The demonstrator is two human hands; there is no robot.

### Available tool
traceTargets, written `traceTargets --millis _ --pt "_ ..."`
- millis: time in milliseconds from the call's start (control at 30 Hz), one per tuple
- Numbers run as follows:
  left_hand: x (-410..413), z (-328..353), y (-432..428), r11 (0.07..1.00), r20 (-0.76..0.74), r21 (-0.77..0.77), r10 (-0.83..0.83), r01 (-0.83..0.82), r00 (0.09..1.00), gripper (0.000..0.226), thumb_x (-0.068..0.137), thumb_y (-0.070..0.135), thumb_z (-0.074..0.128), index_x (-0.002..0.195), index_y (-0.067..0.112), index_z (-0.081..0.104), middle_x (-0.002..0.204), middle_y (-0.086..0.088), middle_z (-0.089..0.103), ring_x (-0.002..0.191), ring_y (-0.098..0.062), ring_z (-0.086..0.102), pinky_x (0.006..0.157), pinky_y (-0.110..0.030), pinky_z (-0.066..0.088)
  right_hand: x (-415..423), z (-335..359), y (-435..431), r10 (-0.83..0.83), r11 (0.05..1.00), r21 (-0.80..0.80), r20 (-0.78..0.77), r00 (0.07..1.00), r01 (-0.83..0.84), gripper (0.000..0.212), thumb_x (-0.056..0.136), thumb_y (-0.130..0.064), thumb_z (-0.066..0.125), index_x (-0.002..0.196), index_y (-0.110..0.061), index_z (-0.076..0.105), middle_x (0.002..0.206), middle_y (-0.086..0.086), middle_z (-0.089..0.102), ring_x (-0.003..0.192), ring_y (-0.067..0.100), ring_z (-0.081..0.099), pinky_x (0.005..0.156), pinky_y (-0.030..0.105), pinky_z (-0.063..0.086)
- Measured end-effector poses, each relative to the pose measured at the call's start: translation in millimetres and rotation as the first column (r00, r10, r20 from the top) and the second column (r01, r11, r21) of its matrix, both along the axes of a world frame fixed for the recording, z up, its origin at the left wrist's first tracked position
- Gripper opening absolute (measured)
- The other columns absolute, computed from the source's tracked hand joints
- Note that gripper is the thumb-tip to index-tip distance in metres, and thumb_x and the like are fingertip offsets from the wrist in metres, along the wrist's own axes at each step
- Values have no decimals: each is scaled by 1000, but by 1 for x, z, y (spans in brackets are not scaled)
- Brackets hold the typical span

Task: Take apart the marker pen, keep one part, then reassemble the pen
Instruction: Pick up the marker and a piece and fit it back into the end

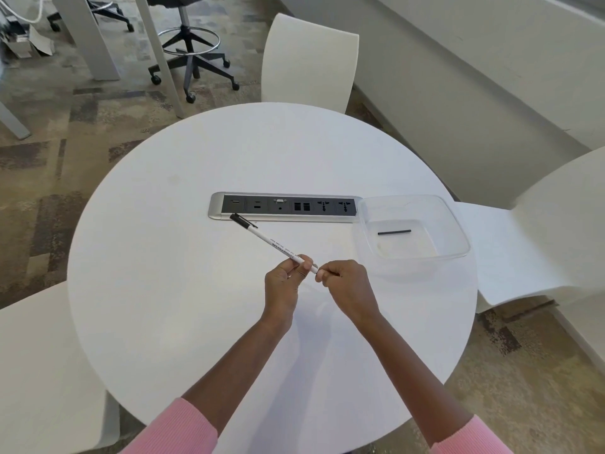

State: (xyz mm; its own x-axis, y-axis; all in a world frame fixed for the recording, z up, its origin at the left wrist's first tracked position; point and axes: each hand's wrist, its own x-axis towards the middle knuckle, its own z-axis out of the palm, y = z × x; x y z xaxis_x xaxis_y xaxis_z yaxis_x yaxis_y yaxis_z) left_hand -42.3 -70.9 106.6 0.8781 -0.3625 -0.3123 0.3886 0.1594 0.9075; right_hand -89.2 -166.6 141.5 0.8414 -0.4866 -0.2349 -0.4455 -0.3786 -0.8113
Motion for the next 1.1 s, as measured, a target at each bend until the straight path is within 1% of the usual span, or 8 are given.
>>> traceTargets --millis 133,367,500,600,800,933,1000,1100 --pt "0 1 2 1000 22 -9 -11 11 1000 20 87 4 57 70 14 61 61 12 61 62 6 56 64 1 40 5 6 -6 10 985 175 -77 997 3 32 79 -1 53 52 -15 62 54 4 53 52 14 43 54 25 35" --pt "-3 1 6 997 23 -25 -73 73 997 23 89 8 54 67 13 57 78 -5 54 65 4 54 66 3 39 9 12 -15 126 911 412 -222 967 -24 31 86 0 49 59 -8 60 55 3 50 50 11 40 51 17 36" --pt "-4 4 8 994 57 -27 -106 108 993 23 89 5 52 67 10 57 76 -5 55 63 4 55 67 0 41 8 8 -20 164 684 721 -303 939 113 31 89 -2 38 66 -7 59 47 -5 50 41 5 40 44 12 35" --pt "-3 5 8 995 49 -21 -95 96 994 21 88 6 54 68 10 58 78 -6 56 64 4 56 68 0 41 7 5 -22 143 556 814 -293 945 168 31 90 -4 37 68 -6 59 46 -5 50 40 3 42 43 11 37" --pt "2 11 3 1000 1 -25 -7 7 1000 17 86 12 58 71 12 64 76 14 63 67 10 57 67 -4 41 3 8 -19 55 731 682 -81 995 15 28 93 -15 46 75 -8 66 56 -5 58 49 5 47 51 13 43" --pt "2 15 3 999 -44 -34 19 -21 999 13 85 16 61 74 20 67 81 11 68 73 9 60 72 -18 40 -4 2 -12 -3 965 262 81 997 -18 11 87 -16 59 80 -11 67 64 2 57 57 11 50 59 18 44" --pt "1 16 3 999 -66 -38 29 -31 997 19 85 18 62 68 24 69 89 7 67 83 2 59 73 -22 39 -6 -1 -9 -15 1000 10 170 985 13 6 84 -12 62 81 -12 67 71 3 63 64 14 54 63 18 43" --pt "0 18 3 996 -123 -62 50 -58 991 16 85 16 62 71 23 68 72 15 67 80 -8 55 72 -22 40 -8 -6 -7 44 982 -186 271 961 8 6 83 -6 61 84 -7 66 81 9 66 74 18 57 66 19 42"
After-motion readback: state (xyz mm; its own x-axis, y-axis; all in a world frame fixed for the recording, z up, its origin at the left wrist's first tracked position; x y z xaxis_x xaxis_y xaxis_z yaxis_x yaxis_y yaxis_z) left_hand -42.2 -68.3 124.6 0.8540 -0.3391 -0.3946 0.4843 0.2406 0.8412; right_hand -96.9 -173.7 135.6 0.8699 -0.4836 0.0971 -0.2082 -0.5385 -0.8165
